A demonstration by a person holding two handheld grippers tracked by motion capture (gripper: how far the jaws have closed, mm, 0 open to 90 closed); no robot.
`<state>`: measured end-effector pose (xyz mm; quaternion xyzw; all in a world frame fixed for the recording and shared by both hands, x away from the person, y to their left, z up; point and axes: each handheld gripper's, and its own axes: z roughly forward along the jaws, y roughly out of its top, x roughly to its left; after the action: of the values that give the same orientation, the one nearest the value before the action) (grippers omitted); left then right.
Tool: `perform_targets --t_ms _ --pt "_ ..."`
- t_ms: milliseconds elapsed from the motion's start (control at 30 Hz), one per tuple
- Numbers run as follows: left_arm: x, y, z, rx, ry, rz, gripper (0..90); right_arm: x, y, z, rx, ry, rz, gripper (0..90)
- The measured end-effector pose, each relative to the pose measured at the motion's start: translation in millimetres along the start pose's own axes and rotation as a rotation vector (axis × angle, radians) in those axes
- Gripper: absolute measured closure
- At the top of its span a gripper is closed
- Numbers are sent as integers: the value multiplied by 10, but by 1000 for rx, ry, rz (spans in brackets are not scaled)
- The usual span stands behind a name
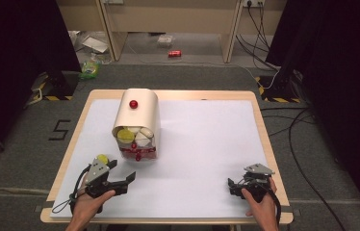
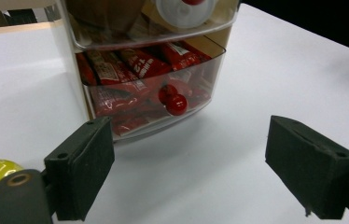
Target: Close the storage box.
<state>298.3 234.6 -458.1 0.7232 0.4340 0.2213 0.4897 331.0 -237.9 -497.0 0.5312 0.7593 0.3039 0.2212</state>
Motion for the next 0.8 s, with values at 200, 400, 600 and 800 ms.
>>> perform_targets --t_ms 200,400,600,800 --pt "-25 -37 -8 0 -10 8 149 1 0 0 0 -1 -1 9" --pt "-55 -81 -19 10 -24 14 149 1 0 0 0 0 0 9" --pt "-73 -135 -24 20 -20 21 149 2 0 -1 0 -2 -1 10" --pt "-96 -211 -43 30 -19 32 149 1 0 0 -1 -2 -3 10"
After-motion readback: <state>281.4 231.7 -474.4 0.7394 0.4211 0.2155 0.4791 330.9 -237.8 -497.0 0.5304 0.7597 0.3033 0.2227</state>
